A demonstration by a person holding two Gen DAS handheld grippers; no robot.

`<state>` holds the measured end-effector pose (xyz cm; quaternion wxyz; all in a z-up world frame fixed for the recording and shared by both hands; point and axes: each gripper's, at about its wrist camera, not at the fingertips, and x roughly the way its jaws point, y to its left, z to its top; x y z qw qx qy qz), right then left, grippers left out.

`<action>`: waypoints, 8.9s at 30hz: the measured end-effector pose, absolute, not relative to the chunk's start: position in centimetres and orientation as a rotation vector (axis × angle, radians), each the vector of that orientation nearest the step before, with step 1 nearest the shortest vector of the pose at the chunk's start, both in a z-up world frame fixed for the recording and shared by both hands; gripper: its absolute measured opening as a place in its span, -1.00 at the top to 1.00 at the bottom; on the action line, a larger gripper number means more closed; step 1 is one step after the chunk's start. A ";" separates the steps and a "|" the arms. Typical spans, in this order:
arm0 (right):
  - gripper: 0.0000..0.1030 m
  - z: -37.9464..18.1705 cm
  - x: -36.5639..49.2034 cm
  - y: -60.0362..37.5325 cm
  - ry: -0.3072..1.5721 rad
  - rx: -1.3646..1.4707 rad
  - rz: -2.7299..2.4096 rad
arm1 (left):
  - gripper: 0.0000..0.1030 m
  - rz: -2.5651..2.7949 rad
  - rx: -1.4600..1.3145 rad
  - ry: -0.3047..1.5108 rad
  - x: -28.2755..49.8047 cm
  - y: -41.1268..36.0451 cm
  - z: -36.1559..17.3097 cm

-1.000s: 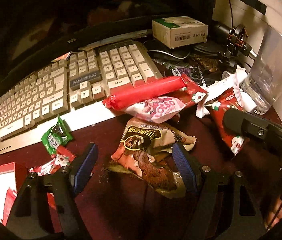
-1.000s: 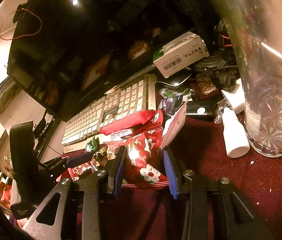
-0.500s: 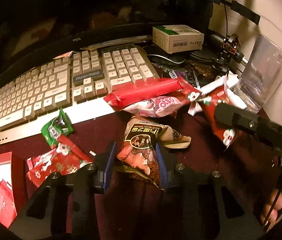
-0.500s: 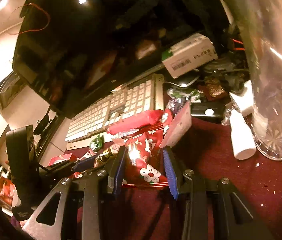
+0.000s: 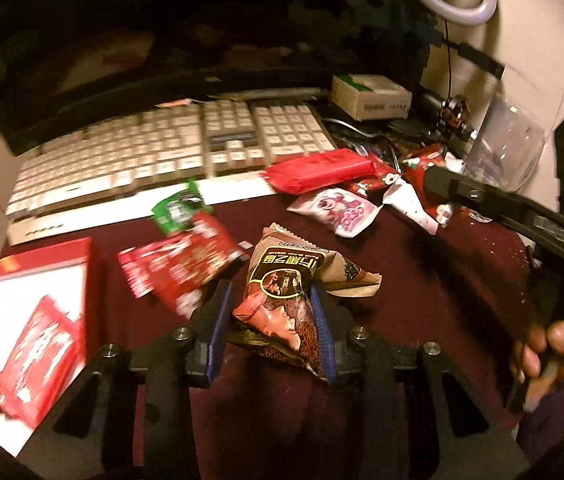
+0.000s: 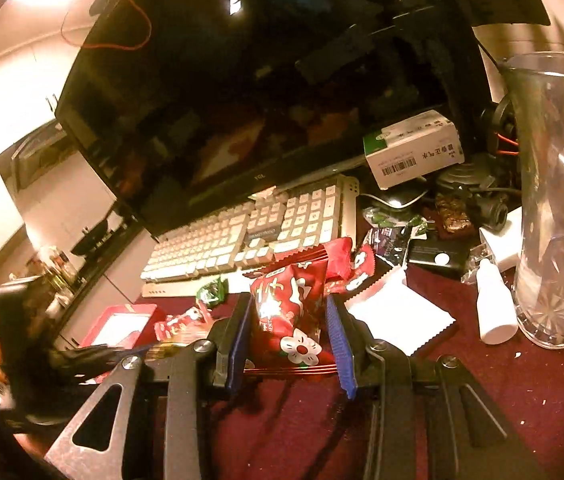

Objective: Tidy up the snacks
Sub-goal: 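Carry both snacks over the white tray and open both grippers, then move back to the desk and grasp the white wrapper with the right gripper, then grasp the long red bar with the left gripper while the right holds the white wrapper, then carry the red bar into the white tray and open the left gripper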

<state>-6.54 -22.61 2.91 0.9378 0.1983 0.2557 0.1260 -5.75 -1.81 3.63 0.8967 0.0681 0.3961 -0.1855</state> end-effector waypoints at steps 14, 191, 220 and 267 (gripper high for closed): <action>0.27 2.9 -5.8 -17.3 0.587 0.336 0.323 | 0.31 -0.056 0.061 0.700 -10.8 14.7 6.2; 0.08 0.0 -0.6 -21.8 0.838 0.116 0.165 | 0.32 -0.627 0.358 1.002 -1.1 -6.0 -0.9; 0.09 2.0 -4.3 -11.5 0.834 0.464 0.432 | 0.75 -0.595 -0.009 0.901 -7.0 4.6 0.6; -0.52 2.1 -7.8 -12.8 0.859 -0.033 0.410 | -0.38 -0.328 0.059 0.731 -11.1 11.6 4.9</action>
